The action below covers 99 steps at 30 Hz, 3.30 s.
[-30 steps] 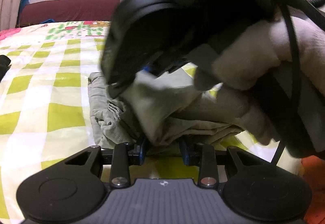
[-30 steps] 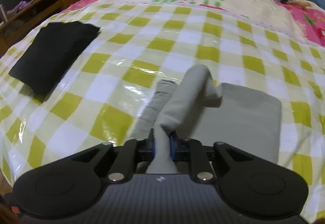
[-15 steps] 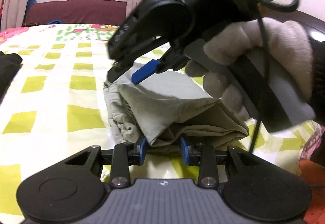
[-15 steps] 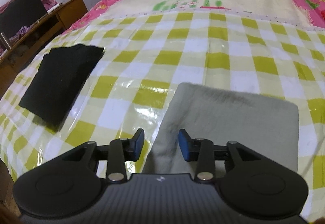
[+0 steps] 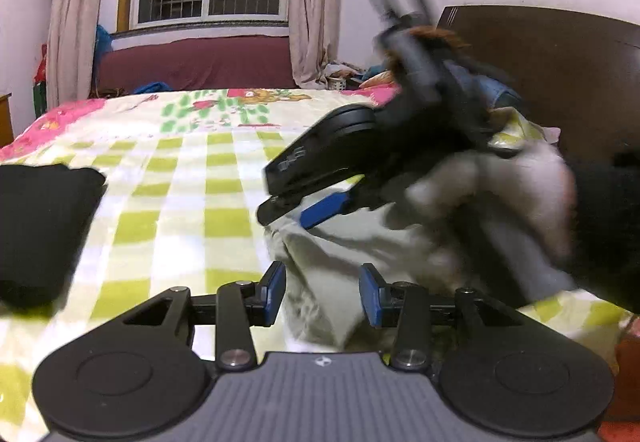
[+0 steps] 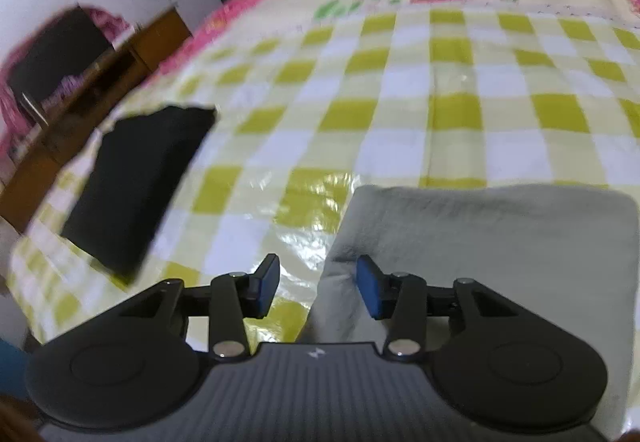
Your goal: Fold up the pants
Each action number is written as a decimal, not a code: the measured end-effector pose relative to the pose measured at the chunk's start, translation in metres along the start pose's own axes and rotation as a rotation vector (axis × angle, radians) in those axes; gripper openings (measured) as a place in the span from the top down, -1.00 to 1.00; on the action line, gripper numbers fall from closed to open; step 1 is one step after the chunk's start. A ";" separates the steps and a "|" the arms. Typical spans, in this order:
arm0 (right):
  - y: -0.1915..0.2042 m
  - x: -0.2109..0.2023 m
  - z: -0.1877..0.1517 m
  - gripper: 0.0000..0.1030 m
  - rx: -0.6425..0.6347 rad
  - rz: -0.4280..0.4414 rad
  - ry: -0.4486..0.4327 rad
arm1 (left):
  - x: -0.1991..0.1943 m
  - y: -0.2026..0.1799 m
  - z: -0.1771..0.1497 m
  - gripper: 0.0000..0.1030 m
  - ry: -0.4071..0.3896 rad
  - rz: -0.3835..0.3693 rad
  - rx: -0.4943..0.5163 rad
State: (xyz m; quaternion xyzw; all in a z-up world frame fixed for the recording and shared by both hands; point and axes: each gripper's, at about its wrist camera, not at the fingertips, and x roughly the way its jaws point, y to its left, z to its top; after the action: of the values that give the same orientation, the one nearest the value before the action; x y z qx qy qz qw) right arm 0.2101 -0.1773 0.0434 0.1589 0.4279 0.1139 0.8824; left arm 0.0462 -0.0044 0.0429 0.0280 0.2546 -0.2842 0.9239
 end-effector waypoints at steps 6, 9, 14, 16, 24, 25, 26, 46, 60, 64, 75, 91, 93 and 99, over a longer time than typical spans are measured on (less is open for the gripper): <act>-0.035 -0.058 -0.018 0.15 0.040 -0.026 -0.106 | 0.051 -0.008 0.016 -0.04 0.058 0.016 0.002; -0.055 -0.067 -0.036 0.15 0.024 -0.090 -0.098 | 0.073 -0.008 0.002 -0.07 0.156 0.102 0.067; -0.087 -0.056 -0.057 0.16 0.080 -0.148 -0.024 | 0.081 -0.003 0.002 -0.23 0.203 0.133 0.047; -0.088 -0.068 -0.061 0.15 0.098 -0.128 -0.069 | 0.074 -0.014 0.008 -0.23 0.174 0.167 0.085; -0.084 -0.080 -0.074 0.12 0.088 -0.129 -0.085 | 0.069 -0.026 0.012 -0.23 0.224 0.224 0.115; -0.084 -0.093 -0.076 0.11 0.095 -0.110 -0.110 | 0.063 -0.029 0.013 -0.23 0.217 0.227 0.112; -0.082 -0.101 -0.077 0.11 0.094 -0.103 -0.125 | 0.056 -0.032 0.013 -0.23 0.210 0.230 0.108; -0.035 -0.148 -0.169 0.08 0.084 -0.096 -0.120 | -0.004 -0.065 -0.026 -0.96 0.167 0.257 0.008; -0.039 -0.140 -0.179 0.07 0.101 -0.119 -0.090 | 0.000 -0.060 -0.033 -1.00 0.173 0.307 -0.032; -0.040 -0.137 -0.180 0.07 0.102 -0.119 -0.082 | 0.003 -0.060 -0.035 -1.00 0.186 0.316 -0.038; -0.040 -0.136 -0.181 0.05 0.104 -0.119 -0.080 | 0.004 -0.059 -0.035 -1.00 0.193 0.320 -0.049; -0.041 -0.136 -0.182 0.01 0.097 -0.118 -0.080 | 0.006 -0.058 -0.038 -1.00 0.214 0.331 -0.048; -0.041 -0.135 -0.182 0.01 0.094 -0.119 -0.078 | 0.007 -0.057 -0.039 -1.00 0.218 0.333 -0.047; -0.040 -0.135 -0.182 0.00 0.091 -0.121 -0.076 | 0.007 -0.058 -0.039 -1.00 0.218 0.338 -0.043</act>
State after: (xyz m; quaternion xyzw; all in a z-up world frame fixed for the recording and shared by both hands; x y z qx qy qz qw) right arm -0.0134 -0.2260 0.0188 0.1768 0.4078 0.0350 0.8951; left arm 0.0022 -0.0483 0.0106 0.0815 0.3509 -0.1150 0.9257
